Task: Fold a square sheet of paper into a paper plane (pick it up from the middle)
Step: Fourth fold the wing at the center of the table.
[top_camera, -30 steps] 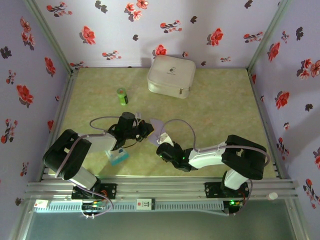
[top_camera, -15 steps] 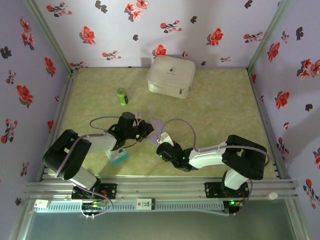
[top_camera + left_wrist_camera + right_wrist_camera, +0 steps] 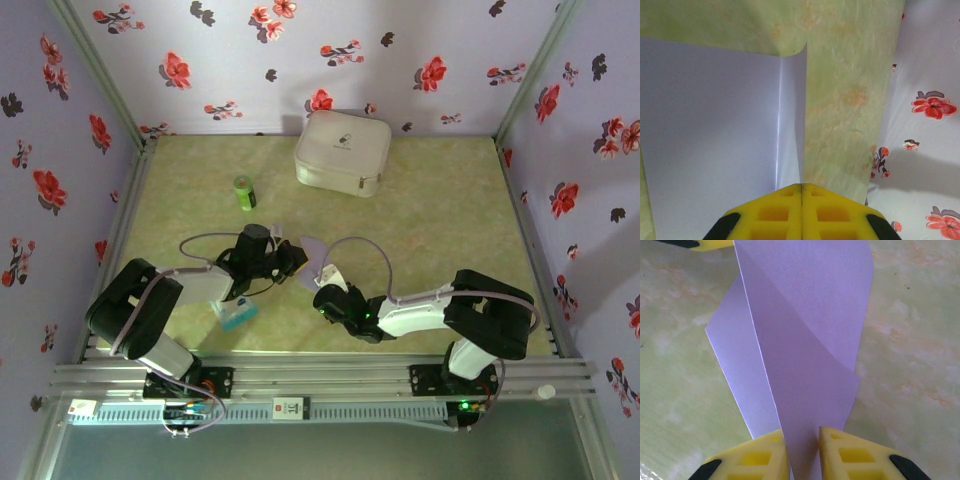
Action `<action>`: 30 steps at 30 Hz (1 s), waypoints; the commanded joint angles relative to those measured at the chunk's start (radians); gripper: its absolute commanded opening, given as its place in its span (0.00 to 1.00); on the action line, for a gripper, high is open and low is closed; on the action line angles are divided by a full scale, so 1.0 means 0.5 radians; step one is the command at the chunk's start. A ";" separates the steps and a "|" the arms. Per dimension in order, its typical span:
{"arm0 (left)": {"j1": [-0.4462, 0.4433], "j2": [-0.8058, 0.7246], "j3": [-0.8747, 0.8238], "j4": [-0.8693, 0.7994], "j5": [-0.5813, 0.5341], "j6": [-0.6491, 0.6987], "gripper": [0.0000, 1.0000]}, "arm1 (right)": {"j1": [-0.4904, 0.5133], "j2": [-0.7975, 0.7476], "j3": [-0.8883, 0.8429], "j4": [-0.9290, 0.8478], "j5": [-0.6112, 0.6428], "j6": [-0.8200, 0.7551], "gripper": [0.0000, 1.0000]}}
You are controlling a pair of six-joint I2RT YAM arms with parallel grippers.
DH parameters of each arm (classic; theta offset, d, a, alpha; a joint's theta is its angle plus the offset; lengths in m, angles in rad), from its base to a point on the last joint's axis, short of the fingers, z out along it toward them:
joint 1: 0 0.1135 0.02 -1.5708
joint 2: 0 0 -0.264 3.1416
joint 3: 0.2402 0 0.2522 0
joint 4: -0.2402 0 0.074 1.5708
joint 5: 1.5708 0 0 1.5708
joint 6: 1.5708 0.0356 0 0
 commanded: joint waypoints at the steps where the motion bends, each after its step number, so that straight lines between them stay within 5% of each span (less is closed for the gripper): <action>1: -0.008 0.017 0.028 0.005 0.014 0.048 0.06 | -0.015 0.001 -0.030 -0.030 0.016 0.034 0.22; 21: -0.008 0.015 0.041 -0.001 0.013 0.049 0.10 | -0.053 -0.009 -0.035 0.032 -0.066 0.040 0.09; 30: -0.008 -0.124 0.085 -0.225 -0.069 0.161 0.34 | -0.100 -0.004 -0.070 0.120 -0.164 0.124 0.08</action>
